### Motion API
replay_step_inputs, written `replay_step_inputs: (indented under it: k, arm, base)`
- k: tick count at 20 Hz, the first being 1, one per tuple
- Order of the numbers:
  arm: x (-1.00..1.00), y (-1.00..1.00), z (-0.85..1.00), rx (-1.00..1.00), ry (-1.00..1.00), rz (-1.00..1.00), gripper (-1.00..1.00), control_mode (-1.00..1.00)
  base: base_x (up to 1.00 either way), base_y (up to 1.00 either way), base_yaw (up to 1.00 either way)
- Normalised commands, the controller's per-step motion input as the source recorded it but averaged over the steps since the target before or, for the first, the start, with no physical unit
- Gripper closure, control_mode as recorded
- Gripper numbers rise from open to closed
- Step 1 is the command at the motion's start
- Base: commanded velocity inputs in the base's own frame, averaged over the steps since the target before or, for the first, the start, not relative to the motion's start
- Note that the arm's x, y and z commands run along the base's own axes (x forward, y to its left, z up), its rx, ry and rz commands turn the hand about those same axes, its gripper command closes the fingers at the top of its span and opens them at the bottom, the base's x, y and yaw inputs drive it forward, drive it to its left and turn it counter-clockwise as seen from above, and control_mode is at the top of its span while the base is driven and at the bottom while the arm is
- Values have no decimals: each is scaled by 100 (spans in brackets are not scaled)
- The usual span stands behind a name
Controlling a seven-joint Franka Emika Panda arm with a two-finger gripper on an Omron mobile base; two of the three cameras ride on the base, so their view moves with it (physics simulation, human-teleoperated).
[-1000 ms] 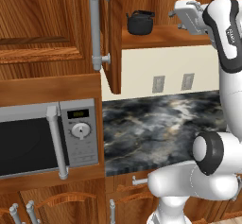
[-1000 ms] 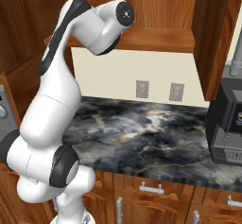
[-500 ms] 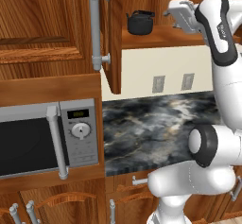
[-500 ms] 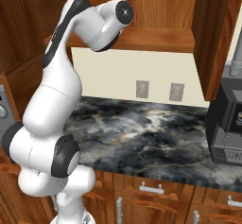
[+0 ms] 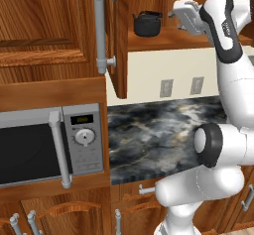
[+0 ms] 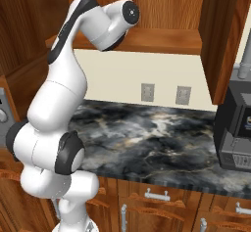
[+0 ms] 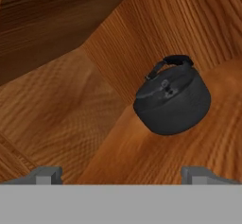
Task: Open the cabinet, pick the kettle from the cabinet, and place it in the sink.
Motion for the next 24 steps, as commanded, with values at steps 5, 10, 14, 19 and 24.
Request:
replay_step_inputs:
  k: [5, 10, 14, 19, 24]
  arm:
    - [19, -11, 0, 0, 4, 8, -100, -100]
    - [17, -9, 2, 0, 1, 8, -100, -100]
    - [11, -2, 2, 0, 0, 7, -100, -100]
    - [9, 7, 0, 0, 0, 4, -100, -100]
    - [18, 5, 0, 0, 0, 0, -100, -100]
  base:
    - [0, 0, 0]
    - [0, 0, 0]
    - [0, 0, 0]
    - [0, 0, 0]
    - [0, 0, 0]
